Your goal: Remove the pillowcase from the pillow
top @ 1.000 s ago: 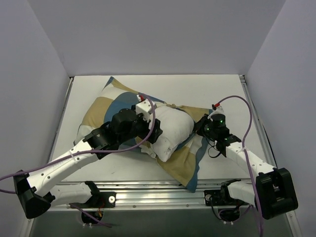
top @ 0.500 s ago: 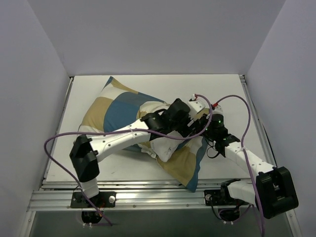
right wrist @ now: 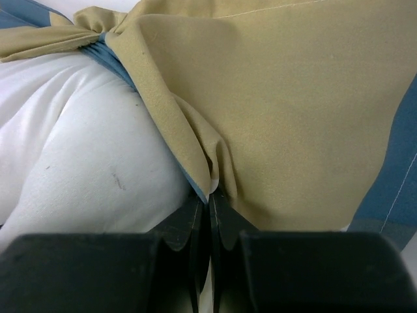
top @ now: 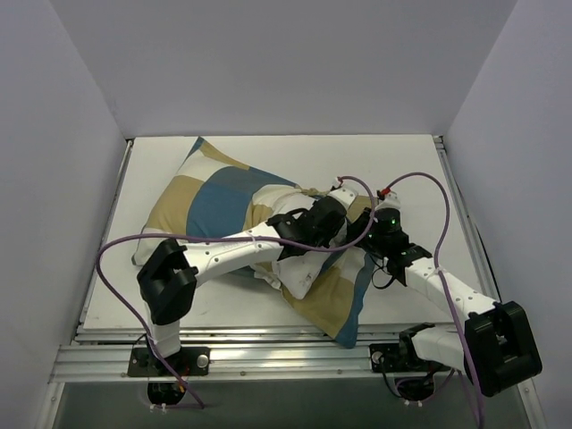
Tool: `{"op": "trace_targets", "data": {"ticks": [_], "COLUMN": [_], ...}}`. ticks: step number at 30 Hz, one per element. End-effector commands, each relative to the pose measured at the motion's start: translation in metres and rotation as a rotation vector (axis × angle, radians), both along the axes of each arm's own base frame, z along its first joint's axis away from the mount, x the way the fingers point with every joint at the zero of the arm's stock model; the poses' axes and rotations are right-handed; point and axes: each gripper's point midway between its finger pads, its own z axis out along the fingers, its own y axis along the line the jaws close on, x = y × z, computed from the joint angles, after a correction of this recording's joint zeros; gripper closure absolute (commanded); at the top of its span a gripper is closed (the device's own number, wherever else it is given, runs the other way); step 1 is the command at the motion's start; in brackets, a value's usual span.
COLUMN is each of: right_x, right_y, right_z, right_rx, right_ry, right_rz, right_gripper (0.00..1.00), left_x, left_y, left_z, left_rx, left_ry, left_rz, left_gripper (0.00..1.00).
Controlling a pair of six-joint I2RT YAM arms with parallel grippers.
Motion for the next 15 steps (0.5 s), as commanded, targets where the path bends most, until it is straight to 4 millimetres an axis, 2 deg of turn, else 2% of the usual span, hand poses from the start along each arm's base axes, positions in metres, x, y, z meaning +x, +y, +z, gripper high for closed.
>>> {"op": "trace_targets", "data": {"ticks": [1, 2, 3, 4, 5, 6, 7, 8, 12, 13, 15], "right_x": [0.009, 0.009, 0.008, 0.008, 0.008, 0.009, 0.008, 0.008, 0.01, 0.009, 0.01], "right_y": [-0.017, -0.02, -0.024, -0.029, -0.035, -0.039, -0.043, -0.046, -0.069, -0.072, -0.075], "right_z": [0.014, 0.014, 0.013, 0.011, 0.01, 0.011, 0.01, 0.01, 0.007, 0.005, 0.006], "right_rx": [-0.052, -0.061, -0.069, -0.084, -0.087, -0.087, -0.09, -0.089, -0.098, -0.104, -0.111], "right_ry": [-0.036, -0.033, -0.027, -0.018, -0.011, -0.009, -0.001, 0.006, 0.029, 0.041, 0.047], "right_rz": [-0.089, -0.104, -0.118, -0.135, -0.152, -0.165, -0.173, -0.174, -0.224, -0.227, -0.227], "right_gripper": [1.0, 1.0, 1.0, 1.0, 1.0, 1.0, 1.0, 1.0, 1.0, 1.0, 1.0], "left_x": [0.0, -0.002, -0.006, -0.009, -0.013, -0.017, -0.024, -0.031, -0.055, -0.062, -0.076], "left_y": [0.039, 0.041, 0.048, 0.051, 0.056, 0.059, 0.067, 0.072, 0.098, 0.105, 0.113], "left_z": [-0.003, 0.016, 0.013, 0.02, 0.037, 0.042, 0.036, 0.055, 0.069, 0.081, 0.076], "left_rx": [0.017, -0.026, -0.021, -0.039, -0.085, -0.102, -0.098, -0.156, -0.222, -0.252, -0.259], "left_ry": [0.02, -0.006, -0.004, -0.01, -0.023, -0.021, -0.007, -0.016, 0.005, -0.008, 0.026], "left_rz": [0.097, 0.091, 0.083, 0.072, 0.051, 0.035, 0.022, -0.012, -0.079, -0.094, -0.14], "left_gripper": [0.98, 0.98, 0.98, 0.98, 0.98, 0.98, 0.98, 0.98, 0.98, 0.98, 0.98]}}
